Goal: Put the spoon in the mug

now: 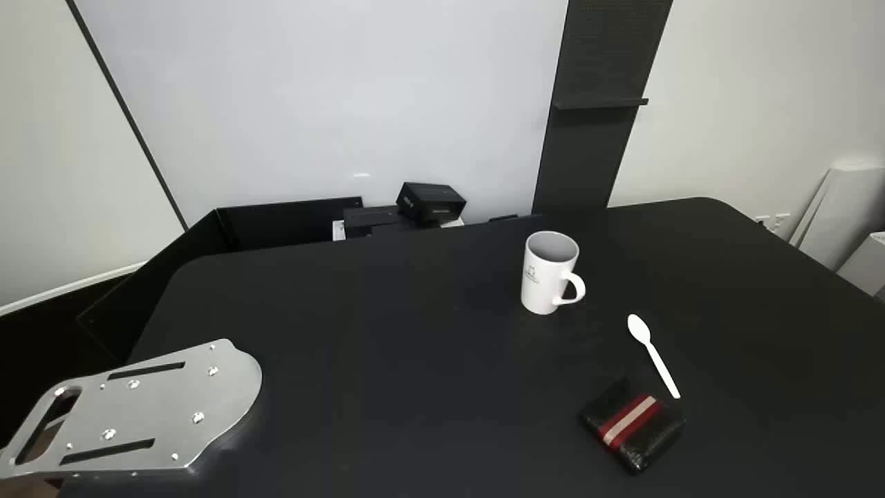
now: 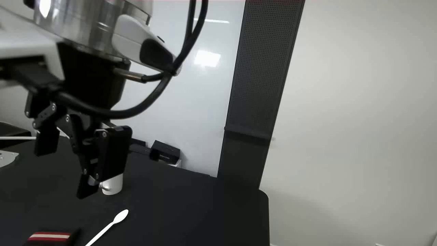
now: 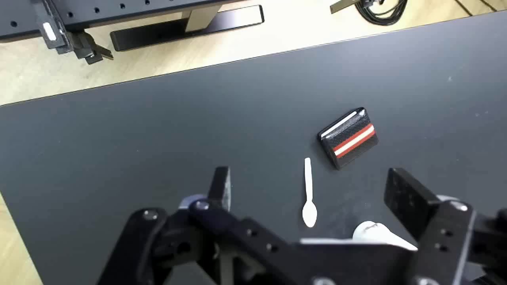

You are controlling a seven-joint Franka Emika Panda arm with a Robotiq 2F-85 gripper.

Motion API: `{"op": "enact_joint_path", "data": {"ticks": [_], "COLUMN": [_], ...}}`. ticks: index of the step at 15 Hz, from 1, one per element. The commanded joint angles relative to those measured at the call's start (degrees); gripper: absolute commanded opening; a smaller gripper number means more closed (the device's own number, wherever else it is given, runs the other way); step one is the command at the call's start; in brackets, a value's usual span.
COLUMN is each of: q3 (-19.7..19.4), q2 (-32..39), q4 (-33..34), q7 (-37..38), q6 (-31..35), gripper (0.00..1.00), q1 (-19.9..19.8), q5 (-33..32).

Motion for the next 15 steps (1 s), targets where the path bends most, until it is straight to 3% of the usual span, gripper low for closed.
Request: {"op": "enact_joint_path", "data": {"ticks": [1, 9, 15], "q3": [1.4, 1.4, 4.0], "q2": [0.3, 0.3, 10.7], "q4": [0.1, 0.1, 6.0], "q7": [-0.7, -0.7, 1.1], "q6": [-0.1, -0.1, 9.1], "gripper": [1.0, 1.0, 1.0], "q1": [-1.5, -1.5, 1.1], "q5": [0.8, 0.8, 4.2]}}
